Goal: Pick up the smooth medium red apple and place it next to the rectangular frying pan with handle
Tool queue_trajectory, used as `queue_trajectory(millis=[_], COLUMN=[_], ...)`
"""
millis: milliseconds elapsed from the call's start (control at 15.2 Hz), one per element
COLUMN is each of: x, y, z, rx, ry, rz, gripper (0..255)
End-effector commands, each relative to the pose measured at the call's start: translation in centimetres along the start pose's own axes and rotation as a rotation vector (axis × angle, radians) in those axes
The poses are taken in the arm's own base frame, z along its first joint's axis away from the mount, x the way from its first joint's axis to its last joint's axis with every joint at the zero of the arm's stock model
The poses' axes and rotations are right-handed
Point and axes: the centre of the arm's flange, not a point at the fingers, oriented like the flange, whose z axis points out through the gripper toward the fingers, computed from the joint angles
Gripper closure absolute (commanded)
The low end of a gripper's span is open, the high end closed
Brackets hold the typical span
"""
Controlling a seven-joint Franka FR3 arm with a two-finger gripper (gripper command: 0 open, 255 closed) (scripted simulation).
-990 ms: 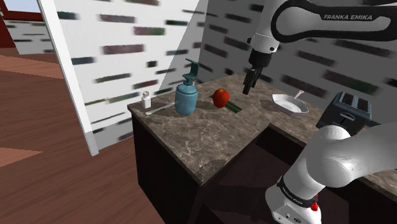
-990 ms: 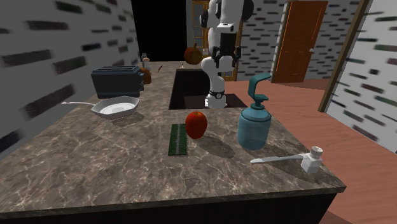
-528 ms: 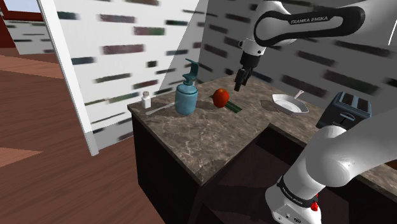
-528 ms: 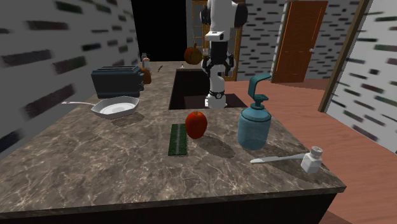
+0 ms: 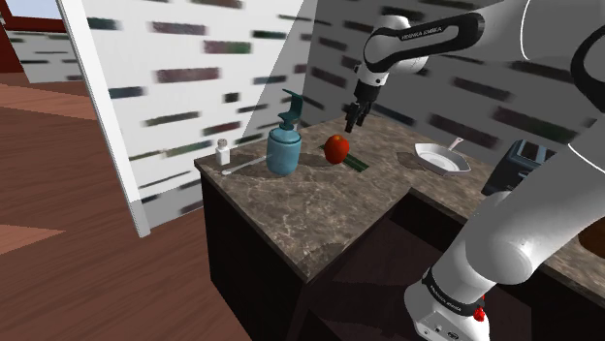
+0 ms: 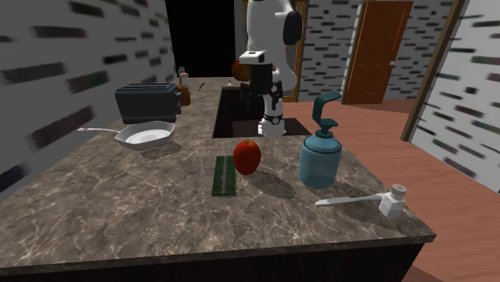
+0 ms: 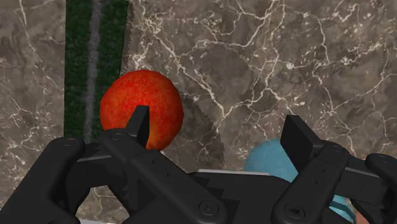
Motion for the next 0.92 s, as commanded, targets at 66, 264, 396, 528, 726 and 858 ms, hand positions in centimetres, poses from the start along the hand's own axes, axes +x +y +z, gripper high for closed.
queue_trajectory(millis=[66, 264, 396, 528, 726, 858], x=[2.4, 4.6, 5.4, 5.4, 5.5, 5.5], y=[3.1, 6.0, 7.1, 7.0, 7.0, 7.0], z=[1.5, 2.8, 3.2, 4.3, 5.8, 7.2], rx=[0.005, 0.011, 0.014, 0.014, 0.014, 0.014], ry=[0.012, 0.025, 0.029, 0.029, 0.029, 0.029], rz=[0.008, 0.017, 0.02, 0.02, 0.02, 0.02], gripper=[0, 0, 0, 0, 0, 0])
